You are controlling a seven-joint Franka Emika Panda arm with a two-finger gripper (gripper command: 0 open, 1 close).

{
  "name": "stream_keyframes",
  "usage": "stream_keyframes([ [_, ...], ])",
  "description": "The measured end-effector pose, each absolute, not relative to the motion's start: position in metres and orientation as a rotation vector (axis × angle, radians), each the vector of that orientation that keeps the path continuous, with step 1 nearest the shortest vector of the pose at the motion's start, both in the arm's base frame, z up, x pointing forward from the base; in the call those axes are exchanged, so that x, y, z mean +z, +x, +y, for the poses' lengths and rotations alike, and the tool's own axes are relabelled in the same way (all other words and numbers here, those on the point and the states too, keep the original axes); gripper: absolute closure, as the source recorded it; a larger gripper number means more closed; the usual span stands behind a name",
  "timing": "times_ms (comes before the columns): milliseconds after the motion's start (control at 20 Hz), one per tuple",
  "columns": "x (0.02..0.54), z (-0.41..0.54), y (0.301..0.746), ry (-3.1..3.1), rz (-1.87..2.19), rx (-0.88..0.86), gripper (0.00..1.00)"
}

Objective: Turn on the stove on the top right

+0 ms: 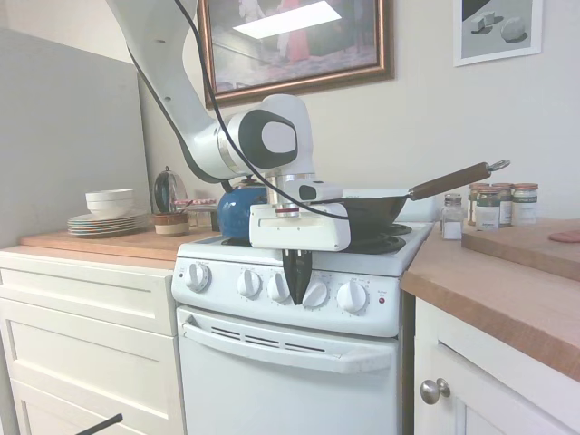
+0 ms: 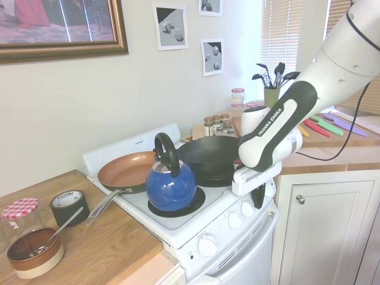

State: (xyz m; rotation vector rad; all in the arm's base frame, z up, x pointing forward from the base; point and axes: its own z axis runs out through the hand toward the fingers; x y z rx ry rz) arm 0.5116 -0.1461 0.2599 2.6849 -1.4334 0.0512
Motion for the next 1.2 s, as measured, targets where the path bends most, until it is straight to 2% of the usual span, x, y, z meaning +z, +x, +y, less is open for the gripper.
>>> stream_keyframes([
  [800, 0.253, -0.127, 0.509, 2.577, -1.396, 0.164, 1.00],
  [1200, 0.270, -0.125, 0.500, 2.602, -1.400, 0.225, 1.00],
])
